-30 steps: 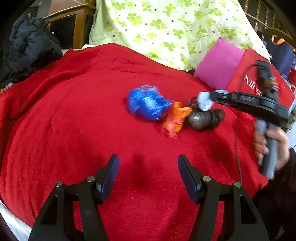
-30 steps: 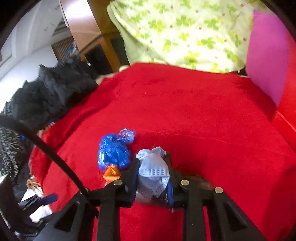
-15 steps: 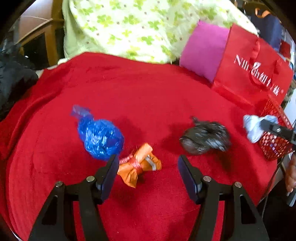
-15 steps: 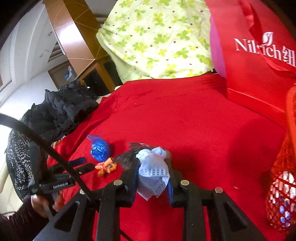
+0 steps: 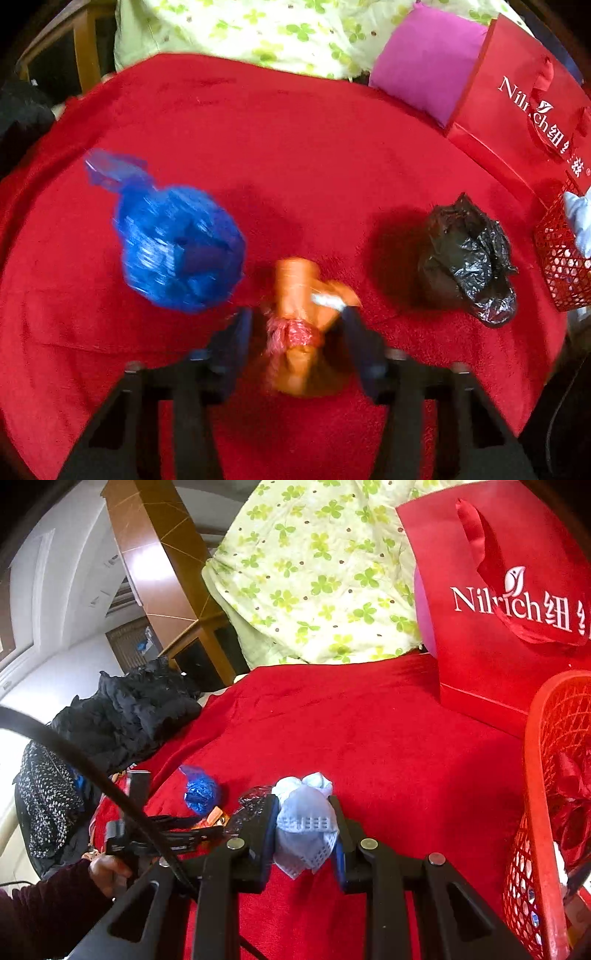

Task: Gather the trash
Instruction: 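Grasp the orange wrapped bag with the left tool while the right tool holds the mask, then carry the orange bag and white mask over the basket and open both tools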

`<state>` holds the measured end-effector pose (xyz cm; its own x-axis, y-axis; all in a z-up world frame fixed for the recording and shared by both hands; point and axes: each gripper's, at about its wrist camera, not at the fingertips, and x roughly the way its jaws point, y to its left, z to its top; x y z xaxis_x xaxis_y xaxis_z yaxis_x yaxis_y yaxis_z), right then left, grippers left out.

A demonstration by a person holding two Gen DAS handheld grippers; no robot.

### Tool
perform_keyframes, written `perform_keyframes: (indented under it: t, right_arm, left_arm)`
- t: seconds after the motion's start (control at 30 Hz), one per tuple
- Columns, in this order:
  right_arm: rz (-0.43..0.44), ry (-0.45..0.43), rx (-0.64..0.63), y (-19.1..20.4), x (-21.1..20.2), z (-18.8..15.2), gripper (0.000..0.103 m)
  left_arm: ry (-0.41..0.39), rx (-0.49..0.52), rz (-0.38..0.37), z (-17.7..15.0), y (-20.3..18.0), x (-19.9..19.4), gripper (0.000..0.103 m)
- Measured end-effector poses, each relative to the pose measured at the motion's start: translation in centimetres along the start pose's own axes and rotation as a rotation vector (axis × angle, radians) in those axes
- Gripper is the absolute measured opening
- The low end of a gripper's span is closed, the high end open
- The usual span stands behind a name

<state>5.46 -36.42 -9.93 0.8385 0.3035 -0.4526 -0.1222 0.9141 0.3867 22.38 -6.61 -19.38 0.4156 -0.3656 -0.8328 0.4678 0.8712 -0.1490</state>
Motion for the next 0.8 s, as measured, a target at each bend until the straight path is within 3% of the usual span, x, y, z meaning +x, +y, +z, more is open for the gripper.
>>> perform_keyframes:
  t: [0.13,0.37,0.53,0.8]
  right_arm:
    - [-0.004,-0.012,-0.025,0.4,-0.3,-0.1,0.027]
    - [-0.01,-0.071,-0.055,0.7,-1.7,0.1,0.027]
    - [-0.014,-0.131,-0.072,0.9,-3.4,0.3,0.027]
    - [-0.029,-0.25,-0.067,0.6,-7.4,0.7,0.027]
  left_arm:
    - [-0.017,-0.019,0.001,-0.4,-0.2,-0.5,0.028]
    - [-0.05,-0.058,0.016,-1.5,-0.9,-2.9,0.027]
    - [-0.137,-0.024,0.043,-1.8,-3.2,-7.5,0.027]
    - [-0.292,0.074,0.005,-0.6,-9.0,-15.0,0.027]
